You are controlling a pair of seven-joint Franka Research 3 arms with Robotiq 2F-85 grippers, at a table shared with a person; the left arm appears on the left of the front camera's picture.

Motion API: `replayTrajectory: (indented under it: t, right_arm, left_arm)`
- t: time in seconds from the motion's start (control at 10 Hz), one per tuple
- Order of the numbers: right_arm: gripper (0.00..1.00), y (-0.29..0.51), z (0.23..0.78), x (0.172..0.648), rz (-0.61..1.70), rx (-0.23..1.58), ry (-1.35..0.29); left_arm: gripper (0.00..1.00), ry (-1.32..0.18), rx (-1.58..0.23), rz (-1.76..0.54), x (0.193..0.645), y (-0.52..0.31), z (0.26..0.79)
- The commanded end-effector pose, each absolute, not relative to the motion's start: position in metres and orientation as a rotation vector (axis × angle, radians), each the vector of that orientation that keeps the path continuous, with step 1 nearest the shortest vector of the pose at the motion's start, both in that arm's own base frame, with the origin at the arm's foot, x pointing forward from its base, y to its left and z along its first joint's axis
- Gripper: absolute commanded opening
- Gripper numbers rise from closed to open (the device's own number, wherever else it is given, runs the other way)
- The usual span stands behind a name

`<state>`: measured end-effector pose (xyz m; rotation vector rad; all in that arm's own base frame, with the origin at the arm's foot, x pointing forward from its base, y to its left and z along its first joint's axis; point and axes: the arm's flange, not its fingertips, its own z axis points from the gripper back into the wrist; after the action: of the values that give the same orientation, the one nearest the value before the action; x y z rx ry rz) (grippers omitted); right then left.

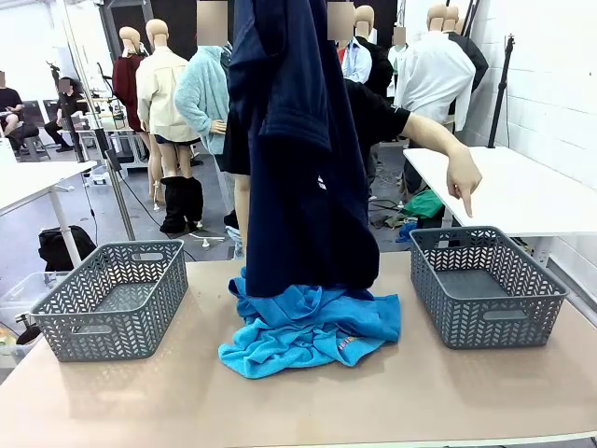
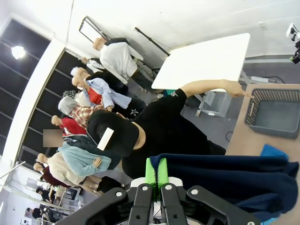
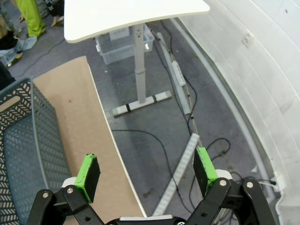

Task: Sort the tops and bottoms.
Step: Sort the clothes according to human instructions.

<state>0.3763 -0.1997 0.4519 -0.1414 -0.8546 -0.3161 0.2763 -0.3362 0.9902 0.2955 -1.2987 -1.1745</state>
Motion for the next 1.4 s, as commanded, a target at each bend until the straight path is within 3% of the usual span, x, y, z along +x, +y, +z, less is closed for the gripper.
replayTrajectory:
  t: [0.0, 1.3]
  right_arm:
    - [1.00, -0.1998, 0.4521, 0.3752, -0.313, -0.140, -0.845]
    - [1.00, -0.1998, 0.4521, 0.3752, -0.313, -0.140, -0.845]
  left_arm:
    - [0.00, -1.330, 0.294, -1.160, 0.2728, -0.3300, 0.9997]
    - [0.00, -1.330, 0.294, -1.160, 0.2728, -0.3300, 0.9997]
